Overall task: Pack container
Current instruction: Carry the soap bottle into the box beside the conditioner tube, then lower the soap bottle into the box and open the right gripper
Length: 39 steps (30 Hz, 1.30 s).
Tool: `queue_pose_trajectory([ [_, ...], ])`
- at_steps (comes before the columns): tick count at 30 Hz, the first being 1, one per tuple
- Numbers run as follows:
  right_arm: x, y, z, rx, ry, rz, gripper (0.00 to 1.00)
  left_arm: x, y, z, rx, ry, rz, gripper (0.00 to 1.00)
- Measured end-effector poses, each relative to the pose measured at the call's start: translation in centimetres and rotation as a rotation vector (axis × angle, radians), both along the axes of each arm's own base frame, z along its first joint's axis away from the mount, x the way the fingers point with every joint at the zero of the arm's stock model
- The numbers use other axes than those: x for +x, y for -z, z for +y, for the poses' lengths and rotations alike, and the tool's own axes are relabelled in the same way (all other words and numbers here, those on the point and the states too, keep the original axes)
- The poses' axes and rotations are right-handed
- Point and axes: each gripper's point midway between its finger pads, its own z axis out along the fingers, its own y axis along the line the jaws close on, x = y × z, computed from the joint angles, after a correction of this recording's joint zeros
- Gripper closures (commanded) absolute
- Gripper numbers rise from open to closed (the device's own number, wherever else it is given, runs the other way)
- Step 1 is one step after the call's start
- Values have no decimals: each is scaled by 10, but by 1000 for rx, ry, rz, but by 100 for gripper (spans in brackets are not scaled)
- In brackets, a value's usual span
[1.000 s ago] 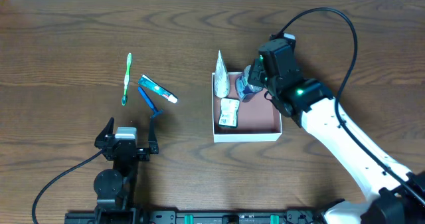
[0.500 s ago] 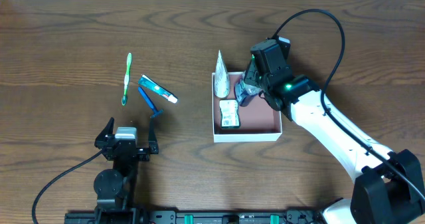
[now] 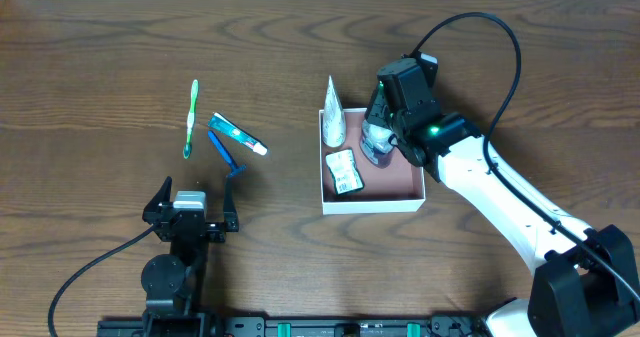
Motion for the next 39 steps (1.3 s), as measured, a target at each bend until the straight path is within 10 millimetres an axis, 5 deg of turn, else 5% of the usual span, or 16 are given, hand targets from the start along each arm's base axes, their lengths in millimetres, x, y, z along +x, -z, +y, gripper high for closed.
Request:
queue_pose_trajectory([
  [10, -5, -21, 7, 30, -67, -35, 50, 0, 0, 0, 0, 0, 0, 2],
  [14, -26, -56, -2, 41, -85, -63, 55, 0, 0, 0, 0, 0, 0, 2],
  [18, -55, -74, -17, 28, -92, -35, 71, 0, 0, 0, 0, 0, 0, 2],
  [22, -73, -55, -27, -12, -80, 73, 79, 0, 0, 0, 0, 0, 0, 2],
  [29, -86, -5, -34, -56, -59, 197, 78, 0, 0, 0, 0, 0, 0, 2],
  [39, -81, 39, -31, -20, -52, 135, 70, 0, 0, 0, 0, 0, 0, 2],
])
